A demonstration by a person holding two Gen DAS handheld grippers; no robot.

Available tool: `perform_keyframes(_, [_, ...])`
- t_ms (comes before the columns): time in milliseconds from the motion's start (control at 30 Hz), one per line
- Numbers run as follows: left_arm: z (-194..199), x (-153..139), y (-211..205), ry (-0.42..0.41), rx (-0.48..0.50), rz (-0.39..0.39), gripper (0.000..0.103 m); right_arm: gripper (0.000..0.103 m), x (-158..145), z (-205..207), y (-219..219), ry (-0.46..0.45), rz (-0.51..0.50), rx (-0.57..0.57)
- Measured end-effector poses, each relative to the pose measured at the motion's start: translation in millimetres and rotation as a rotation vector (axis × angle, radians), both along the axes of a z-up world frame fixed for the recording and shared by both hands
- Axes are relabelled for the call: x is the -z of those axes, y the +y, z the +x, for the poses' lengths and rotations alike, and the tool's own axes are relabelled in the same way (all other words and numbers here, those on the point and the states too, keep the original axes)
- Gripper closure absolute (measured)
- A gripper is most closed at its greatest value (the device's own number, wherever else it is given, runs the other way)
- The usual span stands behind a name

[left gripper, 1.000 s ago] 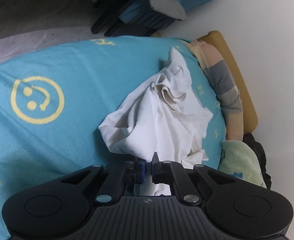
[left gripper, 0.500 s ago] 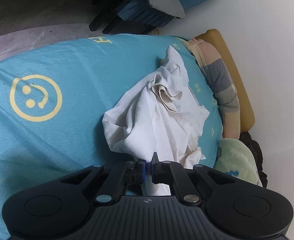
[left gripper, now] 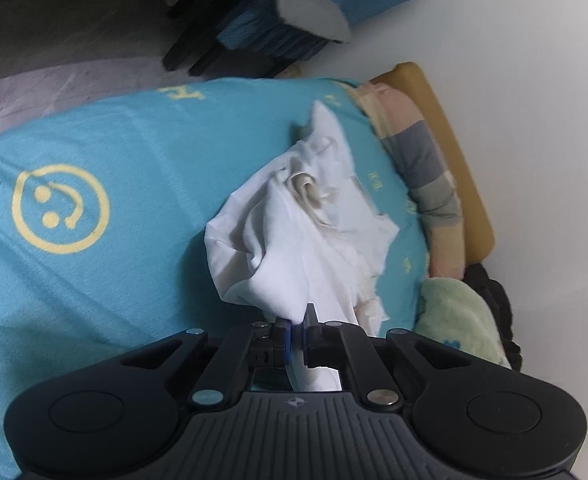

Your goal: Fold clothes

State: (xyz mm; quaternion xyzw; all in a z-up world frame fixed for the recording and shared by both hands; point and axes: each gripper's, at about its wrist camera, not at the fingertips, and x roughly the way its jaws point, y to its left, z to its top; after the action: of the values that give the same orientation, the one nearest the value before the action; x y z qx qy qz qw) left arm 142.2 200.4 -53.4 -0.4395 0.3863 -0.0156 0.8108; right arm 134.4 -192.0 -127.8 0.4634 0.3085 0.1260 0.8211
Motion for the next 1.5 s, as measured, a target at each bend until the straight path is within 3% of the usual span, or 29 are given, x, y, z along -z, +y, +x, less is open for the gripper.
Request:
perform_keyframes(200, [-12, -61, -9, -0.054, 0.081, 0.042, 0.098, 0.091, -66, -11, -6, -0.083, -0.095, -0.025])
perform_keyframes(267, [-27, -84, -14, -0.074, 0.112, 0.069, 0.098, 0.091, -90, -26, -10, -0.096, -0.111, -0.028])
perform_keyframes(400, [-74, -115, -16, -0.076, 0.185, 0.05, 0.098, 0.091, -128, -64, -19, -0.119, -0.136, -0.041])
perform_keyframes(500, [-121, -124, -22, -0.088, 0.286, 0.109, 0.098, 0.091, -142, -112, -26, -0.143, -0.197, -0.08])
perform_keyframes(600, [-156, -117, -30, -0.041, 0.369, 0.151, 0.098, 0.091, -143, -158, -27, -0.146, -0.277, -0.105])
perform_keyframes(700, [-171, -107, -31, 0.008, 0.389, 0.123, 0.098, 0.091, -137, -192, -32, -0.124, -0.284, -0.106])
perform_keyframes(800, [-170, -108, -33, -0.013, 0.375, 0.123, 0.097, 0.091, -131, -200, -34, -0.121, -0.281, -0.09])
perform_keyframes(933, [-139, -107, -38, -0.03, 0.29, 0.121, 0.096, 0.091, -128, -167, -37, -0.116, -0.212, -0.052])
perform_keyframes(1167, [-30, -71, -52, 0.015, 0.168, 0.149, 0.094, 0.09, -106, -51, -26, -0.062, -0.223, -0.01])
perform_keyframes(1367, [28, -23, -60, -0.022, 0.193, 0.209, 0.094, 0.089, -55, 18, -26, -0.053, -0.244, -0.046])
perform_keyframes(1500, [44, -3, -62, -0.027, 0.233, 0.224, 0.092, 0.087, -20, 39, -36, -0.038, -0.185, -0.11])
